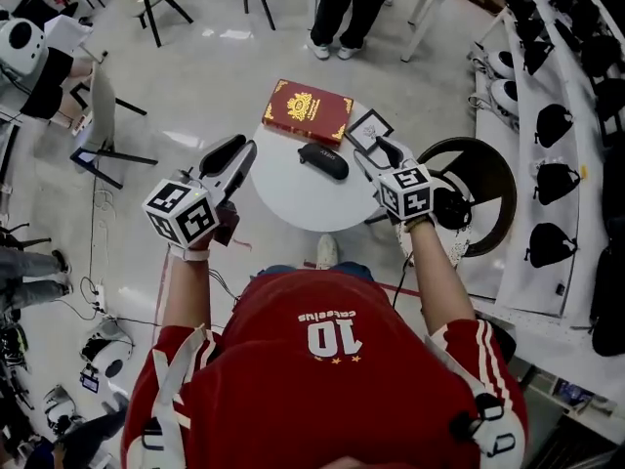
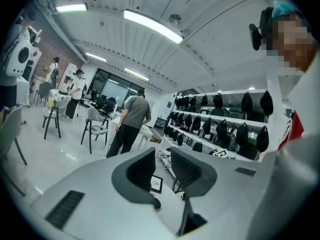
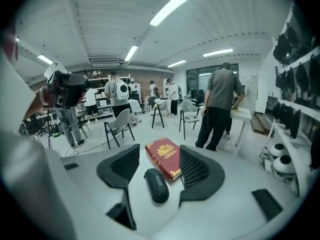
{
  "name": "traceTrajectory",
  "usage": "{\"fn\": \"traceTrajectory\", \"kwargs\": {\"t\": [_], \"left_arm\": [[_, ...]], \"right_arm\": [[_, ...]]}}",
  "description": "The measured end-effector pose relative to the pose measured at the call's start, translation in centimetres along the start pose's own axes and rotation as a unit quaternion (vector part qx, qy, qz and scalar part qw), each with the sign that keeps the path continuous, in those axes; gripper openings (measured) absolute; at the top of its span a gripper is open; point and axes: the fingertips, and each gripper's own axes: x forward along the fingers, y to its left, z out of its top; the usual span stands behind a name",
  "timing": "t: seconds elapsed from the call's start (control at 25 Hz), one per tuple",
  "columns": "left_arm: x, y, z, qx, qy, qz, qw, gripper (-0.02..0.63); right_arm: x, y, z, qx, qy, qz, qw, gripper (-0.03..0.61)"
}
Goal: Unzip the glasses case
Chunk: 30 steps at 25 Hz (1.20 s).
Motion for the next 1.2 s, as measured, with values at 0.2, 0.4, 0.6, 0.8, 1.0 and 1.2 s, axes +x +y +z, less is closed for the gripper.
{"fn": "traceTrajectory", "kwargs": {"t": [0.2,0.4,0.6,0.8,1.0,1.2], "left_arm": [[-0.7,-1.6,0.1,0.045,0.01,-0.019,0.9988,0.101],[-1.1,-3.7,1.1,0.085,0.001,-0.042,0.9955,0.101],[-2.4,-4.9,2.7,0.103,-0.03,-0.043,0.9933,0.101],[-4.3,-5.3,4.0,0.124,-0.066,-0.019,0.9899,0.101],[-5.8,-5.7,5.0,0.167,-0.082,0.008,0.9826,0.091],[-7.4,-6.4,5.5,0.187,-0.091,0.021,0.9779,0.081]], "right_arm": [[-5.7,2.6,4.1,-0.021,-0.052,-0.045,0.997,0.25],[-9.3,6.1,5.5,-0.049,-0.075,-0.086,0.992,0.25],[-13.1,8.4,7.8,-0.009,-0.132,-0.121,0.984,0.25],[-16.8,10.0,10.0,0.032,-0.195,-0.168,0.966,0.249],[-19.0,11.1,10.6,0.033,-0.207,-0.192,0.959,0.181],[-20.3,11.9,10.4,0.038,-0.212,-0.208,0.954,0.121]]}}
